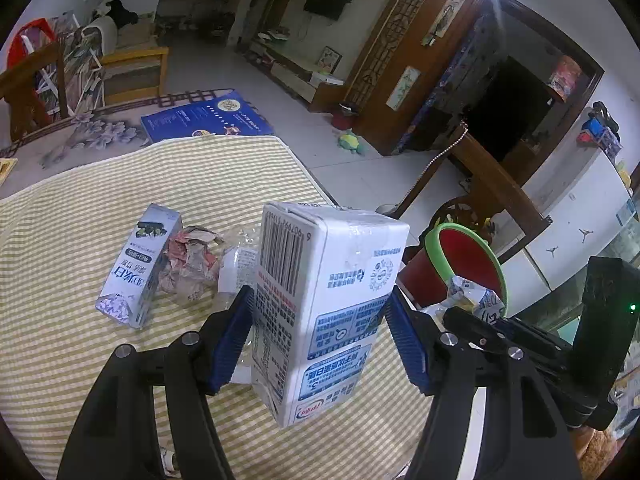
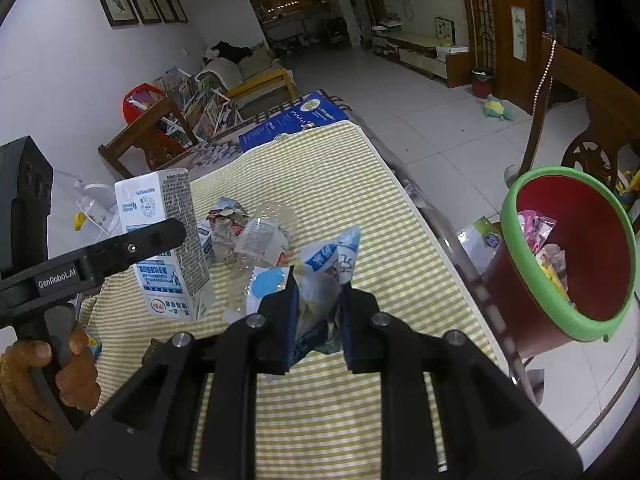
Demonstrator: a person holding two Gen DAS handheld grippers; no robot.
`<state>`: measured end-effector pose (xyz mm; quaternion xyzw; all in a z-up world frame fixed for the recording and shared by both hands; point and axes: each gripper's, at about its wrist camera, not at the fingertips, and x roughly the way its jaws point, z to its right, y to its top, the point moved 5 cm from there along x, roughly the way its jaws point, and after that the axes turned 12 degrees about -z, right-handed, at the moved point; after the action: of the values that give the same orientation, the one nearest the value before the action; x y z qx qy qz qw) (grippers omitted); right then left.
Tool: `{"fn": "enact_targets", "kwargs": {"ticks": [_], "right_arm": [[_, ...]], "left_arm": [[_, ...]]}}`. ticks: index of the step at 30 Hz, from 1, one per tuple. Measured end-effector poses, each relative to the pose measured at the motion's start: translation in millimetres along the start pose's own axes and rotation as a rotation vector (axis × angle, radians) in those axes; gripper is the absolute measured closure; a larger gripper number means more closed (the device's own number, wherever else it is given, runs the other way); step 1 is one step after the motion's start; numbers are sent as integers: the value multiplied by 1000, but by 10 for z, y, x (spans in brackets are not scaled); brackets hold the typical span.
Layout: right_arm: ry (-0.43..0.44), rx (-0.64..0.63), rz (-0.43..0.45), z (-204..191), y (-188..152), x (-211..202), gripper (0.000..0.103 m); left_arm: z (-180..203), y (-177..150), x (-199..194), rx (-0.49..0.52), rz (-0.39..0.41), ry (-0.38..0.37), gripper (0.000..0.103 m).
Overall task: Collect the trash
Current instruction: 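Carry the milk carton and blue-white wrapper over the red bucket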
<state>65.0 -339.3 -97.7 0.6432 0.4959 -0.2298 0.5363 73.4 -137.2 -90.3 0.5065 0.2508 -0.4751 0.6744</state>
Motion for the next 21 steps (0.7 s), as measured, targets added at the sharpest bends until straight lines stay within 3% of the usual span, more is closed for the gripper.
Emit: {"fn": "enact_targets", "kwargs": {"ticks": [21], "right_arm": [[21,-9,-3,495,340,23,85]], "left_arm": [[312,314,308,-21,8,34,40]]}}
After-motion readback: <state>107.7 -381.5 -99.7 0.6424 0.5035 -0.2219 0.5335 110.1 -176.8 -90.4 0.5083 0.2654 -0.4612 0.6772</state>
